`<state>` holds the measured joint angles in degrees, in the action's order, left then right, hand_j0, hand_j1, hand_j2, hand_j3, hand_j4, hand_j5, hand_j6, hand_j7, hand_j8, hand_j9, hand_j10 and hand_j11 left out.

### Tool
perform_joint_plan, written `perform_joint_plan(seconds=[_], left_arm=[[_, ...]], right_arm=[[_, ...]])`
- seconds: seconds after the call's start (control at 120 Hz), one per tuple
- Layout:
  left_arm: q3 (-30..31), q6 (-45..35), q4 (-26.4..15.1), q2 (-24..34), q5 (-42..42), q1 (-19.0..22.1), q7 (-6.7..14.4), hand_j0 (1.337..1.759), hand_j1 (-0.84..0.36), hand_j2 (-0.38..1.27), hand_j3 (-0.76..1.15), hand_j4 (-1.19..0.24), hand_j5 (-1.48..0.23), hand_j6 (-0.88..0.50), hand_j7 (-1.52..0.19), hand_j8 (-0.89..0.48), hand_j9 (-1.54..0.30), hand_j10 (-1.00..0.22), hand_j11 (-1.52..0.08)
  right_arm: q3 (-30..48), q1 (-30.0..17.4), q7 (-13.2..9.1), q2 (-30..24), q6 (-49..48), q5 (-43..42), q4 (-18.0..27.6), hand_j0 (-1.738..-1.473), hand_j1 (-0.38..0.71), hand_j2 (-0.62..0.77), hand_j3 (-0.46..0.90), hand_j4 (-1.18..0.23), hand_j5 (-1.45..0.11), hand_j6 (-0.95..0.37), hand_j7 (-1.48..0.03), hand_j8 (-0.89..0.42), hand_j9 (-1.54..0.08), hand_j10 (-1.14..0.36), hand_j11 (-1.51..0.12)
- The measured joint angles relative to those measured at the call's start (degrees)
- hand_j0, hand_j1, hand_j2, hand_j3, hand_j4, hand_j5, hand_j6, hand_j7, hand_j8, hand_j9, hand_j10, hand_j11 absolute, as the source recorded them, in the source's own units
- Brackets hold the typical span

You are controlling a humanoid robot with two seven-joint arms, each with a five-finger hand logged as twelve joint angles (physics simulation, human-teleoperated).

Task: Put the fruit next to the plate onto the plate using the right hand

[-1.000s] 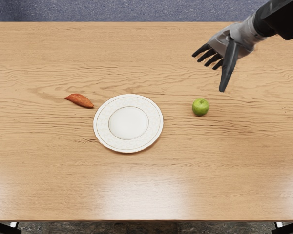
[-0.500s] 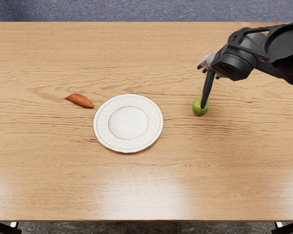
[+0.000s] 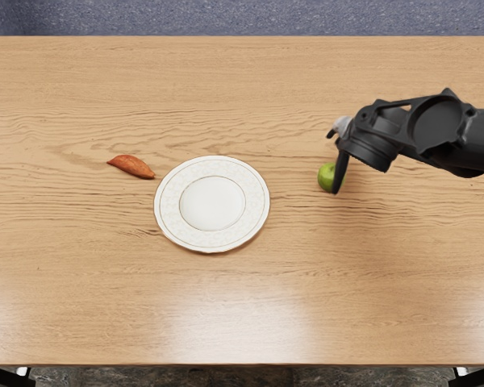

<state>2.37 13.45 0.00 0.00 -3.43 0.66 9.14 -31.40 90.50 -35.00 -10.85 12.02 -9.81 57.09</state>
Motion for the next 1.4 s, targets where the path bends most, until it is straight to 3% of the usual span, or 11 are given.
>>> perform_joint_plan(seconds=[0.742, 1.4], left_arm=[[0.00, 0.00, 0.00, 0.00, 0.00, 0.04, 0.00, 1.658, 0.34, 0.00, 0.00, -0.01, -0.02, -0.01, -0.02, -0.01, -0.02, -0.01, -0.02], [0.00, 0.00, 0.00, 0.00, 0.00, 0.02, 0.00, 1.658, 0.34, 0.00, 0.00, -0.01, -0.02, -0.01, -0.02, -0.01, -0.02, -0.01, -0.02]], right_arm=[[0.02, -3.61, 0.00, 1.75, 5.50, -4.02, 0.56, -1.658, -0.04, -0.05, 0.00, -0.26, -0.33, -0.26, -0.33, -0.26, -0.33, -0.26, -0.33], [1.07, -3.48, 0.00, 3.68, 9.08, -4.48, 1.42, -1.658, -0.04, -0.05, 0.00, -0.26, -0.34, -0.26, -0.34, -0.26, -0.34, -0.26, -0.34]])
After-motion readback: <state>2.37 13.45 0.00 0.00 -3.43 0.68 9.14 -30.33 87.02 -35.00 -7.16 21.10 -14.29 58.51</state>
